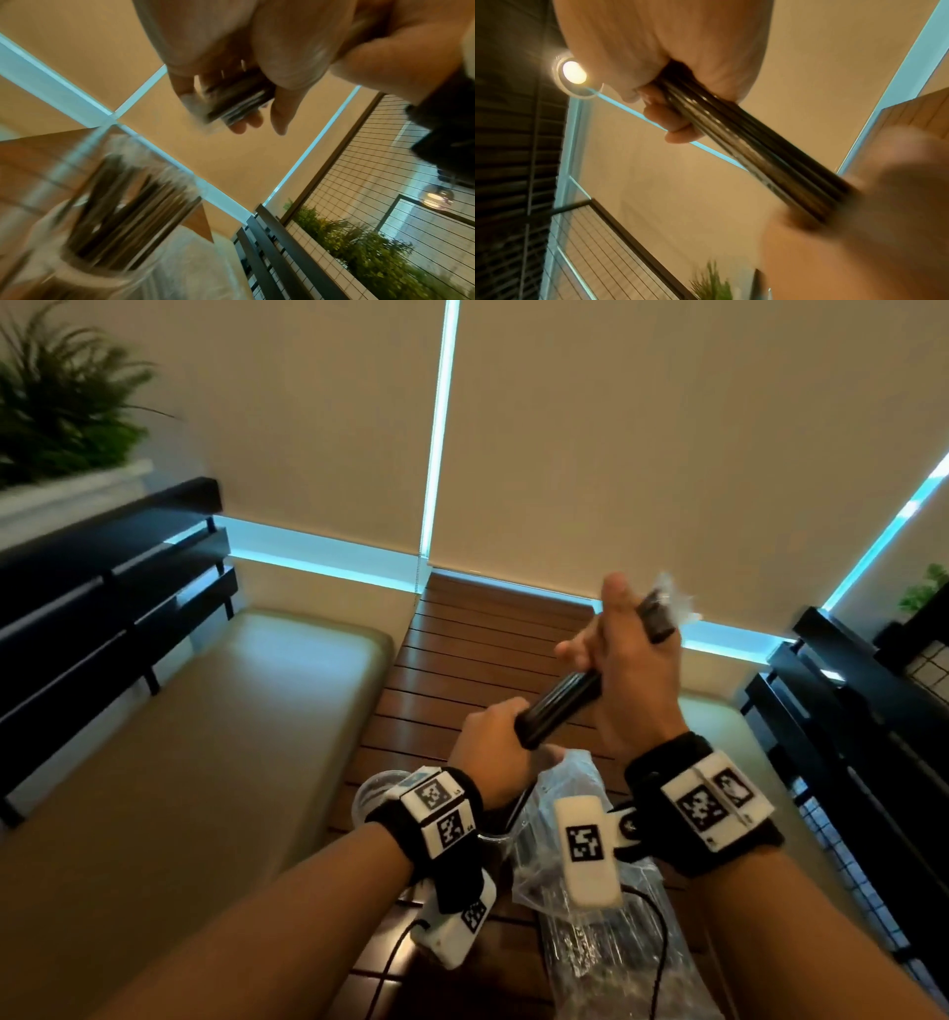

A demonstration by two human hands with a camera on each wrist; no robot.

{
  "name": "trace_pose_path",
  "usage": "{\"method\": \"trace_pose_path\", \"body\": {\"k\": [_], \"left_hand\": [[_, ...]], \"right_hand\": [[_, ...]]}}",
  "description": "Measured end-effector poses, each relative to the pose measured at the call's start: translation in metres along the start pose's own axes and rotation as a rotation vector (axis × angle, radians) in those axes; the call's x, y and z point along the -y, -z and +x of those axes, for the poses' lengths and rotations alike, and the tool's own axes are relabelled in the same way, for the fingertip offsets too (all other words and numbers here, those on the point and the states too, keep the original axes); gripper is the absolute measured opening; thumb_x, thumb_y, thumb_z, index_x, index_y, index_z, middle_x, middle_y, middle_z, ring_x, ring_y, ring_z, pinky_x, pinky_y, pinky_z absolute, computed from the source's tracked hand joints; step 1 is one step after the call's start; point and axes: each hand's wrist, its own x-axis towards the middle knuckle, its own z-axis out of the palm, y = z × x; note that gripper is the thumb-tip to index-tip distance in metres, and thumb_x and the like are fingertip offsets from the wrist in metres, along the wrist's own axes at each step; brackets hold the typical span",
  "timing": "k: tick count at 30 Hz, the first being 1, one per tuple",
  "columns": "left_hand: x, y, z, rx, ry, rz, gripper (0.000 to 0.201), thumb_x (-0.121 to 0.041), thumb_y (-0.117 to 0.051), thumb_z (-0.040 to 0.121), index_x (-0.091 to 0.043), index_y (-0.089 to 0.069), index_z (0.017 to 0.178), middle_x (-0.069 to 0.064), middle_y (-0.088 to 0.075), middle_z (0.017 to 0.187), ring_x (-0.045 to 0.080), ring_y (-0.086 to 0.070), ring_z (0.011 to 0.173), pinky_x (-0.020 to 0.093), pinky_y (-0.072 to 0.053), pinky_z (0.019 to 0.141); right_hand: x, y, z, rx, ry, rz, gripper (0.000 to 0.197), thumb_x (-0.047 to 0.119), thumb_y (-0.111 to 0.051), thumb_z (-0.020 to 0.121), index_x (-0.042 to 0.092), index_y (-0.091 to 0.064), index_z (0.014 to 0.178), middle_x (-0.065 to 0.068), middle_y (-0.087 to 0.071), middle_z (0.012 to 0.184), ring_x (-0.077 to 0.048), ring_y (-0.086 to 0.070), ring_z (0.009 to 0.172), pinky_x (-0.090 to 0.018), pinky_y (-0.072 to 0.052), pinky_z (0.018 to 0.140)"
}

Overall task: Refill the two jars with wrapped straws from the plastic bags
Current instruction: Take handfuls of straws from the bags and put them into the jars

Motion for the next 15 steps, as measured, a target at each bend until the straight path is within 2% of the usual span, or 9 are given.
{"method": "trace_pose_path", "body": {"k": [2, 4, 6, 7, 8, 9, 11, 12, 15], "left_hand": [[0.021, 0.004, -0.003, 0.120, 0.108, -0.005, 0.018, -0.027, -0.073, 0.071, -0.024, -0.060, 0.082, -0.004, -0.066, 0.082, 0.020, -0.065, 0.081, 0.034, -0.055, 0.071], [0.030, 0.015, -0.001, 0.147, 0.223, -0.245, 0.017, -0.011, -0.069, 0.072, -0.023, -0.063, 0.084, 0.007, -0.069, 0.092, 0.031, -0.068, 0.089, 0.047, -0.058, 0.083], [0.028, 0.029, 0.005, 0.109, 0.359, -0.659, 0.028, 0.009, -0.049, 0.083, -0.010, -0.064, 0.097, 0.012, -0.064, 0.089, 0.025, -0.068, 0.076, 0.039, -0.060, 0.077], [0.022, 0.036, 0.006, 0.110, 0.420, -0.824, 0.033, 0.008, -0.040, 0.086, -0.003, -0.062, 0.108, 0.011, -0.064, 0.086, 0.020, -0.065, 0.070, 0.035, -0.059, 0.077], [0.017, 0.042, 0.007, 0.126, 0.469, -0.910, 0.035, -0.001, -0.038, 0.091, 0.001, -0.060, 0.118, 0.011, -0.067, 0.088, 0.020, -0.066, 0.074, 0.037, -0.057, 0.085], [0.013, 0.045, 0.010, 0.167, 0.511, -0.926, 0.036, -0.017, -0.037, 0.098, 0.001, -0.058, 0.122, 0.014, -0.070, 0.096, 0.025, -0.069, 0.086, 0.042, -0.053, 0.095], [0.008, 0.047, 0.013, 0.278, 0.572, -0.900, 0.066, -0.055, -0.026, 0.102, 0.000, -0.060, 0.117, 0.023, -0.067, 0.116, 0.034, -0.065, 0.110, 0.046, -0.046, 0.104], [0.007, 0.046, 0.016, 0.319, 0.578, -0.893, 0.080, -0.067, -0.022, 0.097, 0.000, -0.061, 0.115, 0.024, -0.066, 0.119, 0.034, -0.064, 0.113, 0.046, -0.045, 0.105], [0.008, 0.045, 0.019, 0.365, 0.569, -0.917, 0.093, -0.078, -0.021, 0.089, 0.002, -0.065, 0.108, 0.019, -0.064, 0.115, 0.029, -0.060, 0.111, 0.045, -0.040, 0.108]], "right_hand": [[0.011, 0.006, 0.005, -0.015, 0.032, 0.079, 0.042, 0.033, -0.055, 0.097, 0.024, -0.049, 0.057, 0.008, -0.038, 0.043, -0.009, -0.043, 0.040, -0.032, -0.051, 0.064], [0.019, 0.009, 0.009, 0.004, 0.066, 0.135, 0.042, 0.035, -0.055, 0.095, 0.020, -0.044, 0.058, 0.007, -0.035, 0.044, -0.010, -0.041, 0.040, -0.032, -0.050, 0.063], [0.020, 0.005, 0.011, 0.021, 0.087, 0.137, 0.039, 0.034, -0.055, 0.094, 0.017, -0.041, 0.062, 0.006, -0.034, 0.044, -0.010, -0.041, 0.040, -0.032, -0.051, 0.064], [0.018, 0.002, 0.010, 0.026, 0.090, 0.125, 0.038, 0.034, -0.054, 0.094, 0.016, -0.040, 0.063, 0.006, -0.035, 0.043, -0.010, -0.042, 0.040, -0.031, -0.052, 0.065], [0.015, -0.001, 0.008, 0.032, 0.090, 0.118, 0.036, 0.034, -0.054, 0.094, 0.016, -0.041, 0.065, 0.007, -0.036, 0.043, -0.010, -0.043, 0.040, -0.031, -0.052, 0.066], [0.012, -0.005, 0.007, 0.041, 0.087, 0.125, 0.032, 0.034, -0.054, 0.093, 0.016, -0.042, 0.069, 0.007, -0.038, 0.042, -0.010, -0.044, 0.041, -0.031, -0.053, 0.067], [0.005, -0.011, 0.002, 0.054, 0.085, 0.127, 0.029, 0.032, -0.054, 0.093, 0.016, -0.045, 0.071, 0.009, -0.041, 0.042, -0.010, -0.046, 0.041, -0.032, -0.053, 0.068], [0.001, -0.013, -0.001, 0.060, 0.092, 0.109, 0.030, 0.031, -0.055, 0.094, 0.017, -0.046, 0.069, 0.009, -0.042, 0.042, -0.010, -0.047, 0.041, -0.032, -0.053, 0.069], [-0.008, -0.016, -0.009, 0.105, 0.131, 0.028, 0.035, 0.037, -0.057, 0.092, 0.017, -0.048, 0.065, 0.008, -0.043, 0.044, -0.012, -0.049, 0.043, -0.034, -0.054, 0.069]]}}
